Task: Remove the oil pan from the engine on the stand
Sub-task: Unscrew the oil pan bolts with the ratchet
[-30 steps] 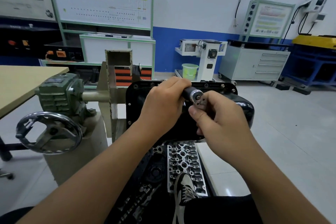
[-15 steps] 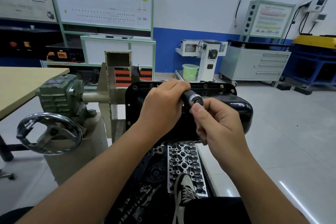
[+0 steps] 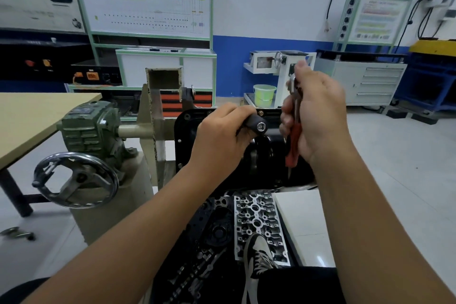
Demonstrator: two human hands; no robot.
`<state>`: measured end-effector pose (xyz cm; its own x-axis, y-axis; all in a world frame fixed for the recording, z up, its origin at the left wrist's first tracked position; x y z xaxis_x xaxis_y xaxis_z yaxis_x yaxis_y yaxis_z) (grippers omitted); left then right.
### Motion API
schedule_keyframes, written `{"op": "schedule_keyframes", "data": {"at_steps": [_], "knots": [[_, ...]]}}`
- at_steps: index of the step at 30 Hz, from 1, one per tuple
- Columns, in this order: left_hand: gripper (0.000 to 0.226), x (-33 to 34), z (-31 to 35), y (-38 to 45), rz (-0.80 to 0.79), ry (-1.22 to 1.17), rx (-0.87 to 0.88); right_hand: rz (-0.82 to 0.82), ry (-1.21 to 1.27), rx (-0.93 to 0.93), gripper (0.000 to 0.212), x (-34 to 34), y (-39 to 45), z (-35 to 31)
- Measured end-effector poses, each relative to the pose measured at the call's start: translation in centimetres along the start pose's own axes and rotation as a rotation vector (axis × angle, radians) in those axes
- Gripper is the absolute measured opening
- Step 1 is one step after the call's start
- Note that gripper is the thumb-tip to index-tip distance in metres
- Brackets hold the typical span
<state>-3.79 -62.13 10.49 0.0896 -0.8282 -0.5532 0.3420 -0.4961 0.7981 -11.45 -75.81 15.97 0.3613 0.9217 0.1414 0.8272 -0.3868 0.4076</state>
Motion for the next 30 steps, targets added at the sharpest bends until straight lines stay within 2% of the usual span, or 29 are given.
{"op": "schedule_keyframes", "data": {"at_steps": [2, 4, 6, 8, 9, 12, 14, 18, 21, 24, 27, 30], "knots": [[0.022, 0.0, -0.2, 0.1, 0.009, -0.013, -0.005, -0.083, 0.042, 0.083, 0.011, 0.0, 0.9, 0.7], [0.024, 0.0, -0.5, 0.1, 0.002, -0.007, 0.004, -0.198, 0.084, 0.09, 0.015, 0.0, 0.1, 1.9], [0.023, 0.3, -0.6, 0.1, -0.013, 0.013, 0.014, -0.282, 0.12, 0.072, 0.007, 0.5, -1.3, 2.9], [0.017, 0.5, -0.4, 0.1, 0.001, 0.031, 0.035, -0.309, 0.036, 0.029, 0.025, 0.9, -2.5, 3.3], [0.015, 0.5, -0.3, 0.0, 0.023, 0.036, 0.041, -0.291, -0.092, -0.016, 0.036, 1.0, -2.9, 3.3], [0.009, 0.5, -0.3, -0.1, 0.08, 0.031, 0.02, -0.073, -0.577, -0.166, 0.056, 0.5, -3.1, 2.9], [0.007, 0.6, -0.3, -0.1, 0.067, 0.05, 0.012, 0.032, -0.716, -0.229, 0.061, 0.2, -3.4, 2.4], [0.012, 0.7, -0.4, -0.1, 0.066, 0.109, 0.009, -0.172, -0.696, -0.116, 0.075, 0.2, -3.6, 2.6], [0.016, 0.4, -0.4, -0.4, 0.064, 0.083, 0.022, -0.217, -0.669, -0.098, 0.082, 0.0, -3.7, 2.6], [0.013, 0.4, -0.4, -0.5, 0.024, 0.098, -0.009, -0.196, -0.663, -0.081, 0.074, 0.4, -4.2, 2.7], [0.02, 0.6, -0.3, -1.0, -0.016, 0.094, -0.027, -0.095, -0.672, -0.07, 0.06, 0.5, -4.5, 3.1], [0.026, 0.8, 0.6, -2.0, 0.066, 0.069, 0.015, 0.009, -0.688, -0.122, 0.045, 0.5, -4.6, 3.6]]}}
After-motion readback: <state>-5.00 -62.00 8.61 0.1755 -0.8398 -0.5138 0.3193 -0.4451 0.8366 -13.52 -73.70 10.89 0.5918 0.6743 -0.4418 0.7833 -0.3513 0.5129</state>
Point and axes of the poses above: each hand's wrist, its own y-axis towards the middle knuckle, its own x-axis out of the palm, z = x × y, the point moved 3 cm from there along y, towards the middle knuckle, and after that the axes turned 14 degrees about -z, right-handed, at the moved point
